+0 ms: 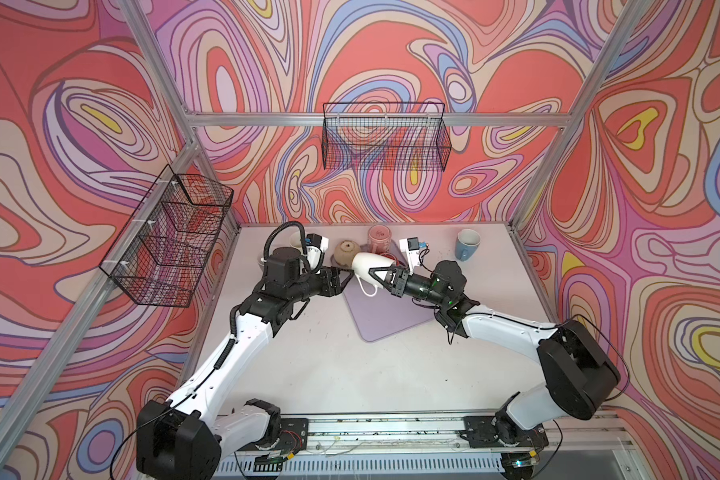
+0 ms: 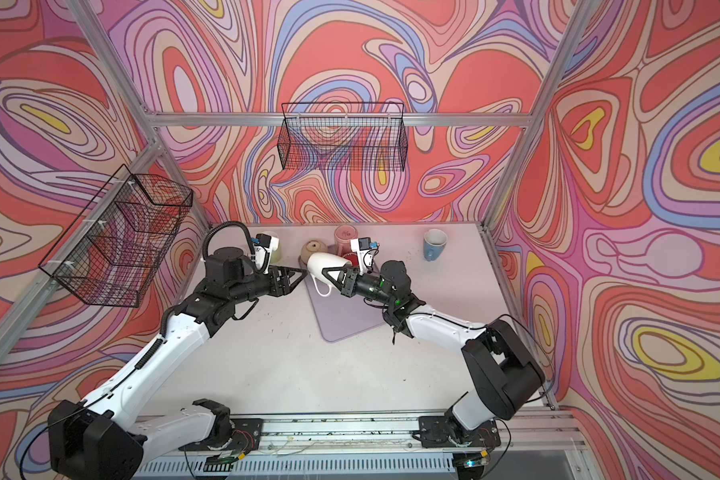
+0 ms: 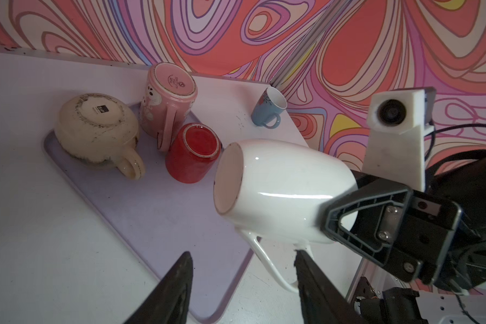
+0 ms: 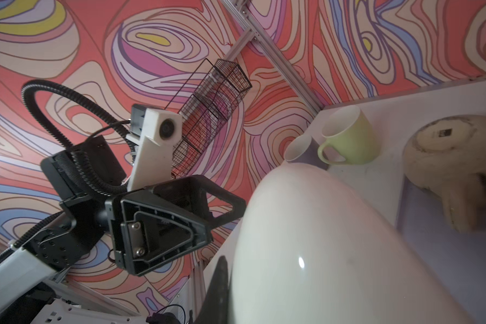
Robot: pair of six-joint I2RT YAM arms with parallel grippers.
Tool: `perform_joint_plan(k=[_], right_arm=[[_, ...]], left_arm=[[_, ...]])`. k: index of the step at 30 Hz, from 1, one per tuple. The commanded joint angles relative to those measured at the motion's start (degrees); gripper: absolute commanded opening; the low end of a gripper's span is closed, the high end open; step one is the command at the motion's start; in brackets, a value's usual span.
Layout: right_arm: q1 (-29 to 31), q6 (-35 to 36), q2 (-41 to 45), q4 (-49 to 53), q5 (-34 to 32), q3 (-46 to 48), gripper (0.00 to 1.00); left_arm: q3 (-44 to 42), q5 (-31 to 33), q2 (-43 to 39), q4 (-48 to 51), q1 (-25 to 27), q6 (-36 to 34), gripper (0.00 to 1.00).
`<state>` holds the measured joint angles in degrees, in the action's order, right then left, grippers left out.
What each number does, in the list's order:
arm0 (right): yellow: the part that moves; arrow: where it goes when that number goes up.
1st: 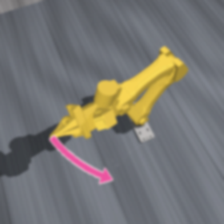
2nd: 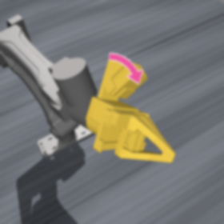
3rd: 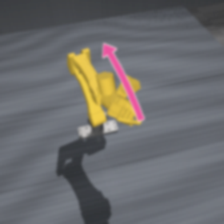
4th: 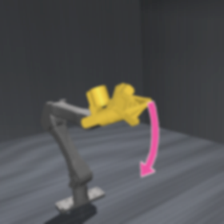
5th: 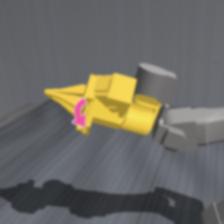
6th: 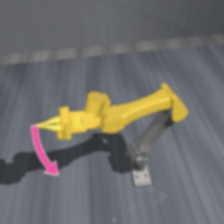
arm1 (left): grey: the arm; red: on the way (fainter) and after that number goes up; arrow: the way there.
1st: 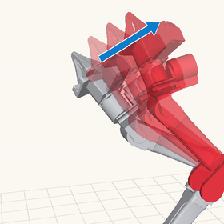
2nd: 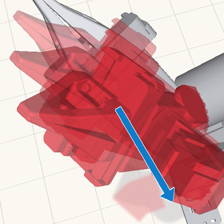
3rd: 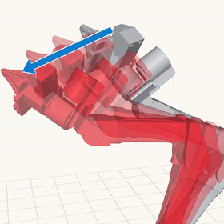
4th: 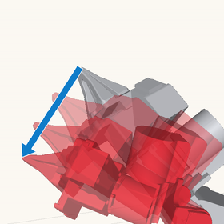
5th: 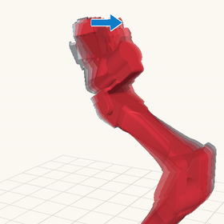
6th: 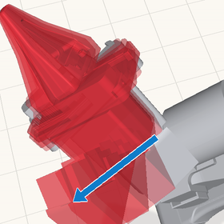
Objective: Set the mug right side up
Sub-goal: 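Open the left gripper and pull the right gripper away with the mug, then carry the white mug with the right gripper beside the light blue mug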
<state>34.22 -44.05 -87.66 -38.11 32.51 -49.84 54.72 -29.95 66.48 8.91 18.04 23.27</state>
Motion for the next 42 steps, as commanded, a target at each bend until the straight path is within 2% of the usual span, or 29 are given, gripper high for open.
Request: perform_joint_plan(k=[1,9,18,29,40,42], right_arm=[[0.0,8.5,2.5,17.9,-1.6,-6.4,0.00],[-1.7,22.2,0.0,53.4,-5.2,-22.0,0.00],[-5.4,33.5,-5.3,79.3,-9.4,-34.6,0.00],[-10.7,38.0,-7.8,91.0,-19.9,-40.5,0.00],[-16.0,40.3,-10.1,96.9,-30.0,-43.0,0.00],[-17.2,40.6,-10.6,97.4,-30.2,-43.1,0.00]], left_arm=[[1.7,4.0,-1.1,3.8,-0.2,-2.8,0.61],[2.8,7.0,-0.4,5.8,-0.3,-4.5,0.61],[3.5,9.0,-0.1,9.2,-0.3,-6.1,0.60],[4.0,9.9,-0.3,10.4,-0.2,-7.0,0.60],[4.2,9.1,0.0,10.9,-0.3,-7.1,0.59],[4.4,8.8,0.3,11.1,-0.2,-7.2,0.59]])
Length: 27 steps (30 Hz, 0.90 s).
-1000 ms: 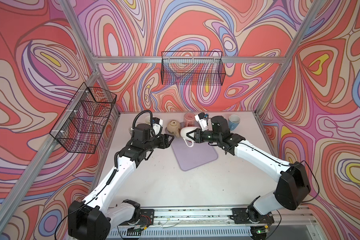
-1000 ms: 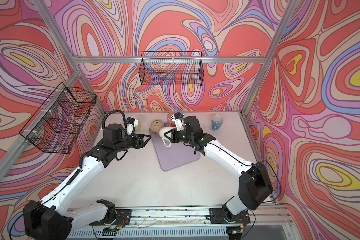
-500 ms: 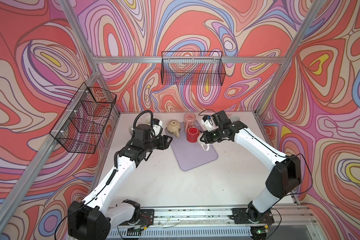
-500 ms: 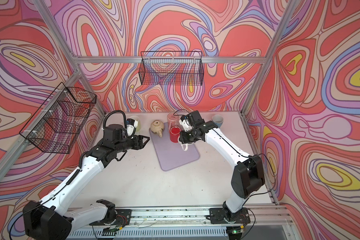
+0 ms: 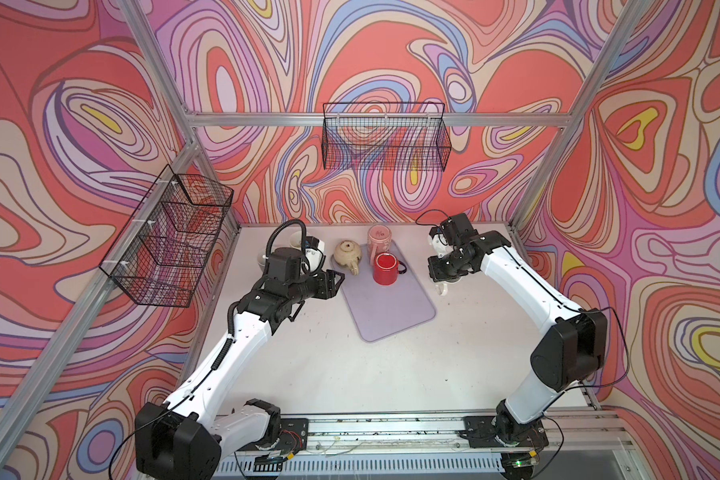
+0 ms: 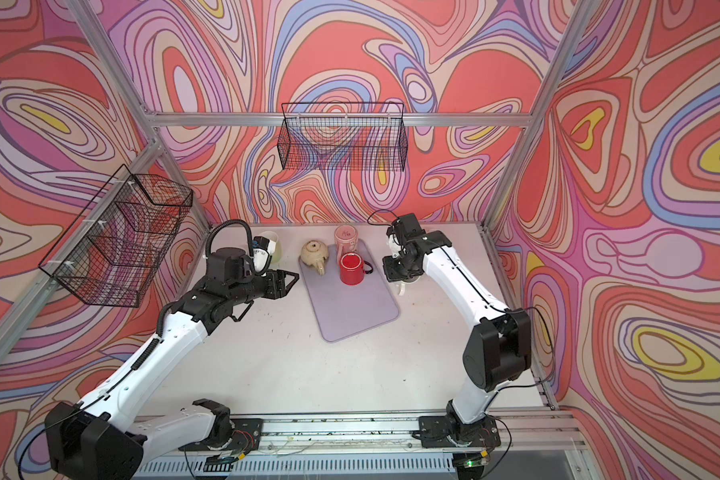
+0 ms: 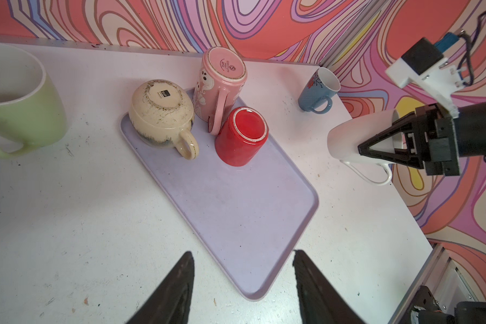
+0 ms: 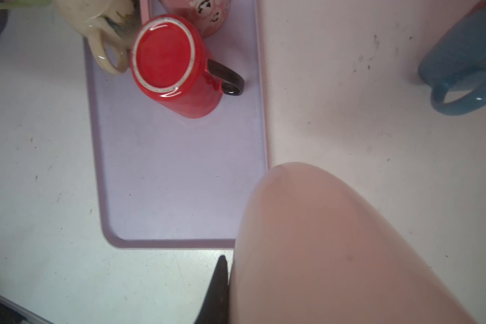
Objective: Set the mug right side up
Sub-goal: 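Carry the white mug with the right gripper beside the light blue mug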
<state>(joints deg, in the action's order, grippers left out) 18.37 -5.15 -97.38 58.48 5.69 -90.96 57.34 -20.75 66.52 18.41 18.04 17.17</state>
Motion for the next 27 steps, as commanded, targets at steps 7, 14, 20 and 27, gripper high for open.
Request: perform_joint_plan(k=[7,14,20,27], right_arm=[[-7.7,2.7,-2.2,1.7,-4.0,-2.8,0.00],[-13.8,4.3,-3.8,3.5,-4.9,-4.7,0.00],[-18.5,5.6,-7.6,3.5,-4.3,-7.1,0.00],[-20.9,7.1,-12.6,3.6,-4.5,-12.1,0.00]], left_arm=[[1.6,0.1,-0.1,1.6,-0.3,-1.3,0.59],[1.6,0.5,-0.2,1.7,-0.2,-1.3,0.58],[1.6,0.2,0.0,1.6,0.1,-1.3,0.58],[1.7,0.1,0.2,1.8,0.2,-1.6,0.57]])
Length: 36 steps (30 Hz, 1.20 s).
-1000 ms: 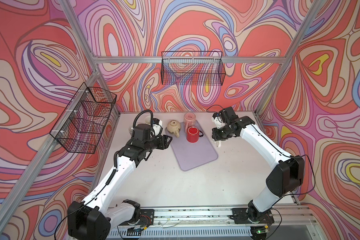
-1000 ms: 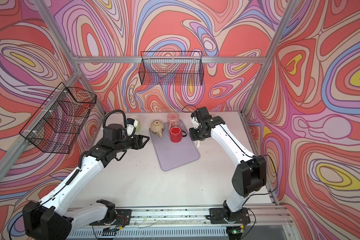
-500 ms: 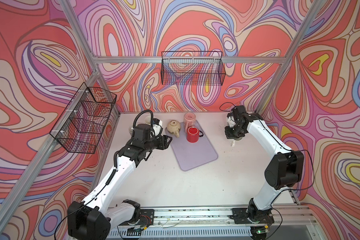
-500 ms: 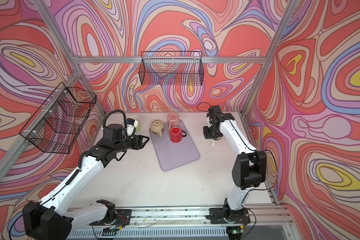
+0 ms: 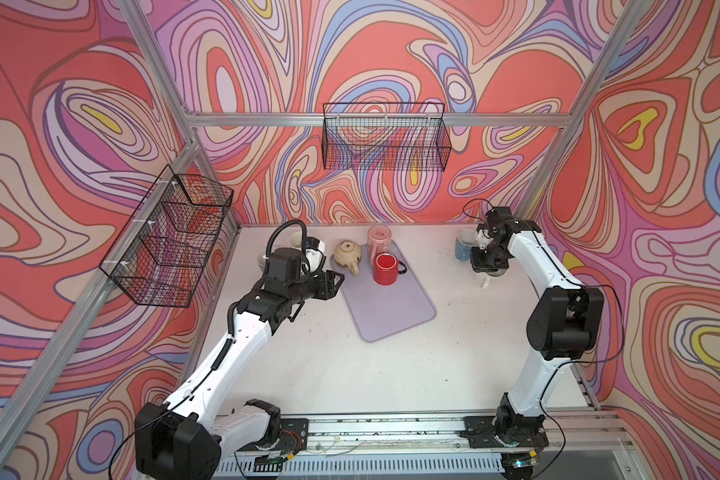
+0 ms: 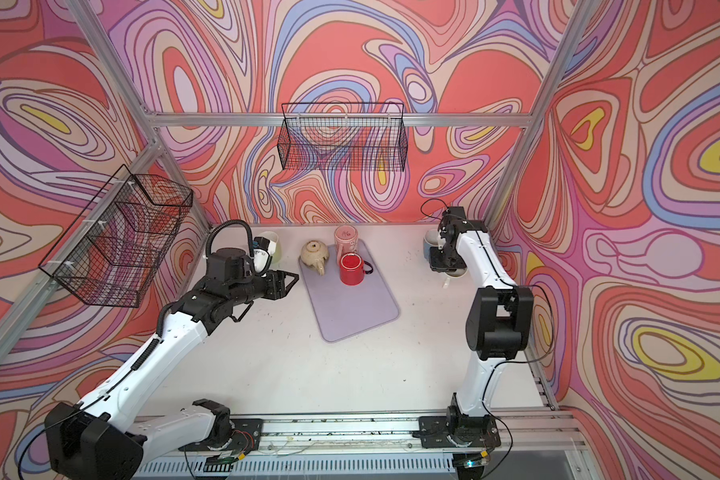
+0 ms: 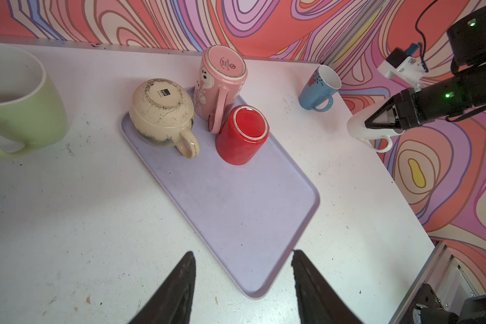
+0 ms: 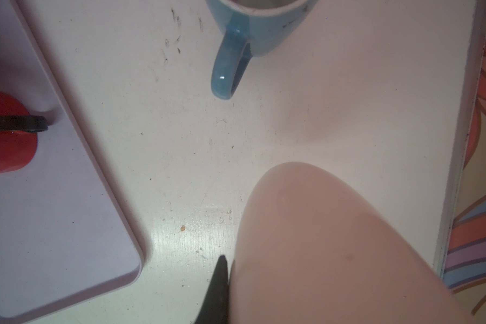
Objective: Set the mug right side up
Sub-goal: 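Carry the white mug with the right gripper beside the light blue mug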
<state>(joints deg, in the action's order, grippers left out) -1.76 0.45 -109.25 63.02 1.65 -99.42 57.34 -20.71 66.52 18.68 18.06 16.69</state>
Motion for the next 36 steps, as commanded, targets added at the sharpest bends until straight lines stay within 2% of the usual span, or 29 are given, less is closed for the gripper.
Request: perform_joint_plan(k=[1,14,36], right_arm=[[-1.5,1.6,-1.6,-1.2,-0.1,-4.4,0.00],[-7.1,1.9,-12.6,-2.8,2.2,-15.7,0.00],[-9.1,2.8,-25.9,-0.3,5.7,-30.7,0.00]], left_arm=[[1.7,-0.2,0.4,1.5,0.1,-1.2,0.57],[1.7,-1.2,1.0,1.6,0.2,-1.9,0.56],[1.9,-1.5,0.7,1.8,0.2,-2.6,0.55]])
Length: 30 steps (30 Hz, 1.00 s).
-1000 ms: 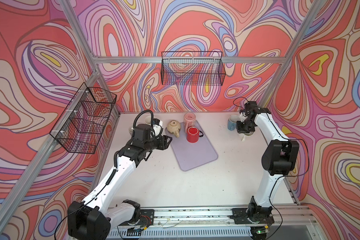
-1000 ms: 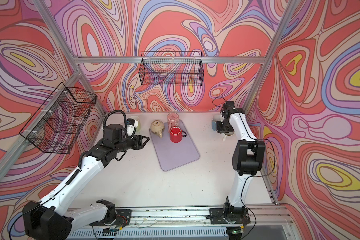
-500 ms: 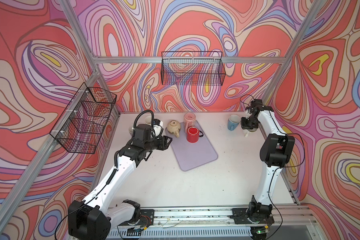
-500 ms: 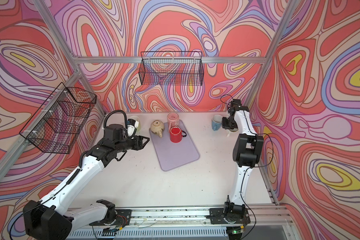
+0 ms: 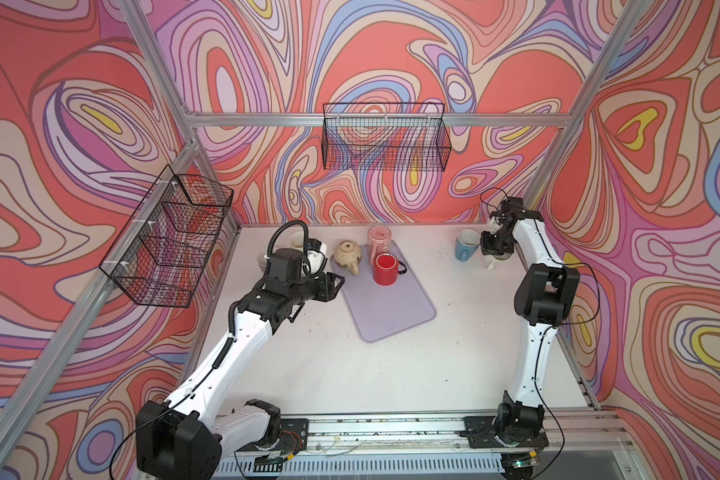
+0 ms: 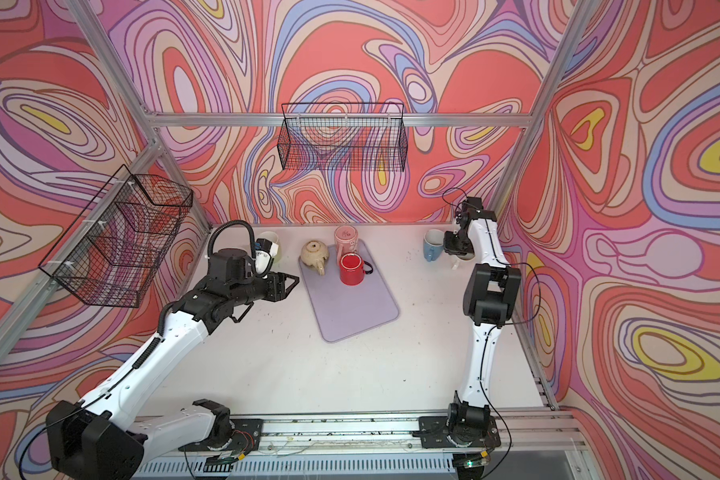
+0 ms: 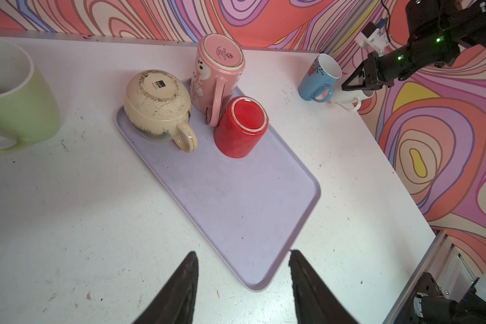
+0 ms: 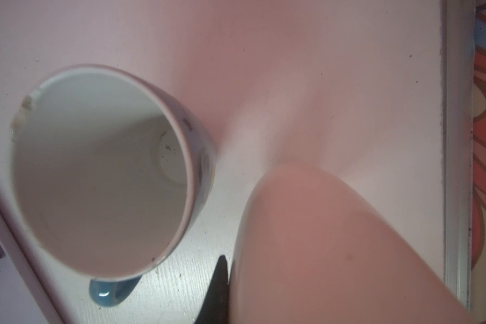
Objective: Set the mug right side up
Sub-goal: 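Carry the white mug with the right gripper beside the light blue mug, then lower the white mug upright onto the table with the right gripper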
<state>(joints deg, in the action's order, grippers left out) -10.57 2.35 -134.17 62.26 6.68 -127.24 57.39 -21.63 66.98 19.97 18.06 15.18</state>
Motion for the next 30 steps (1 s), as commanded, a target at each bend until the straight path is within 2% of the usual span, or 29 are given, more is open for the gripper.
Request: perform_joint_plan(k=[1,30], right_arm=[[-0.3,1.1,-1.3,0.6,0.8,-3.3,0.00],[-0.3,1.6,-5.7,1.7,1.6,-7.5,0.00]], left_arm=[[1.9,-0.6,0.2,0.6,0.3,-1.1,0.54],[1.9,-0.1,0.8,1.1,0.3,-1.6,0.53]])
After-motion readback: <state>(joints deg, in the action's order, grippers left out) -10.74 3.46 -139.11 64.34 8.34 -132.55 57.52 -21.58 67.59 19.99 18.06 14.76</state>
